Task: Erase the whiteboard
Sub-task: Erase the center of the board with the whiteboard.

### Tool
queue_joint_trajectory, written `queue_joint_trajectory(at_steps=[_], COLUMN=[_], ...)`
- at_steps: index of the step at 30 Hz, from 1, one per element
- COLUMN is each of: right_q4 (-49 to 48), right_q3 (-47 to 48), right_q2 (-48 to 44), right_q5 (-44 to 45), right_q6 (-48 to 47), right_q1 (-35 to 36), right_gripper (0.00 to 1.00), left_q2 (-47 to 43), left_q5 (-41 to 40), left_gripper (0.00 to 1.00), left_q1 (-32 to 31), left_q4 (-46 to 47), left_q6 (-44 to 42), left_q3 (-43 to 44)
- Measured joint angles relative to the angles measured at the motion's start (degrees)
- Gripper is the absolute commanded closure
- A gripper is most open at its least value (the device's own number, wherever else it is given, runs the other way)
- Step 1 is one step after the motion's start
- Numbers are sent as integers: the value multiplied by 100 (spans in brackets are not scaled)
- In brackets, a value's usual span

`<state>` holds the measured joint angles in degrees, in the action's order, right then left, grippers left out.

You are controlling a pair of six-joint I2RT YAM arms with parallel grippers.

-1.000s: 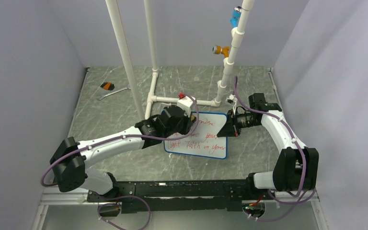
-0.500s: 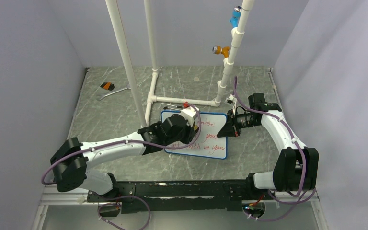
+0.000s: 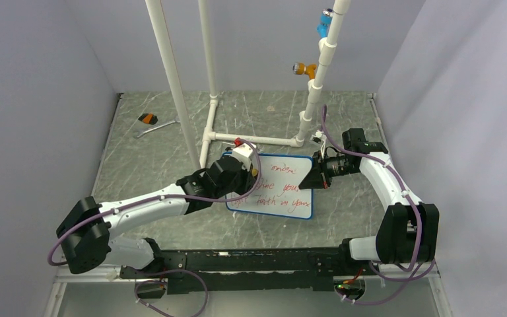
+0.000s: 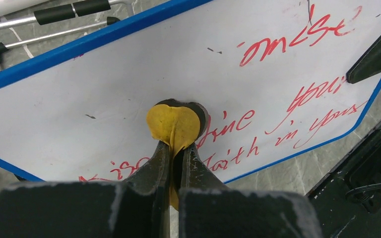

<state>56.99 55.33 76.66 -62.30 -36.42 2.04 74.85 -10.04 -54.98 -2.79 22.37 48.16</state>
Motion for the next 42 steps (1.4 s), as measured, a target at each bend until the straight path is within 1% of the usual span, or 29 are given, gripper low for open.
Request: queue_joint_trajectory(at_steps=[4,8,13,17,20,26,30,32,35,39,42], right_q4=[2,2,11,9,-35,-76,-74,-70,-61,-44,-48], right_q3=[0,0,0,0,0,2,2,2,2,2,2], right_q2=[0,0,2,4,4,4,4,4,4,7,7], right_q5=[0,0,4,13,-9,-35,-35,-35,-33,-17,-2], right_q6=[0,-4,2,46,44,37,35,37,57,92,92], right_q1=[0,0,0,-20,-20,-17,-17,-17,-20,-57,-81], right_gripper=[100,100,100,100,100,100,100,100,100,100,100], left_q2=[-13,9,367,455,380,-118,-195,-140,96,531,754], left_q5=[13,-28,-50,-175,-111,44,118,136,92,0,-96], left_gripper=[100,100,100,100,100,100,100,100,100,100,100], left_q1=[7,-155,-511,-551,-407,297,472,402,122,-310,-435], left_q4=[44,94,151,131,118,109,153,188,260,205,26], left_q6=[7,68,192,291,363,446,472,498,549,544,439], left_q3=[-52,-57,-24,37,31,-168,-177,-177,-87,267,592])
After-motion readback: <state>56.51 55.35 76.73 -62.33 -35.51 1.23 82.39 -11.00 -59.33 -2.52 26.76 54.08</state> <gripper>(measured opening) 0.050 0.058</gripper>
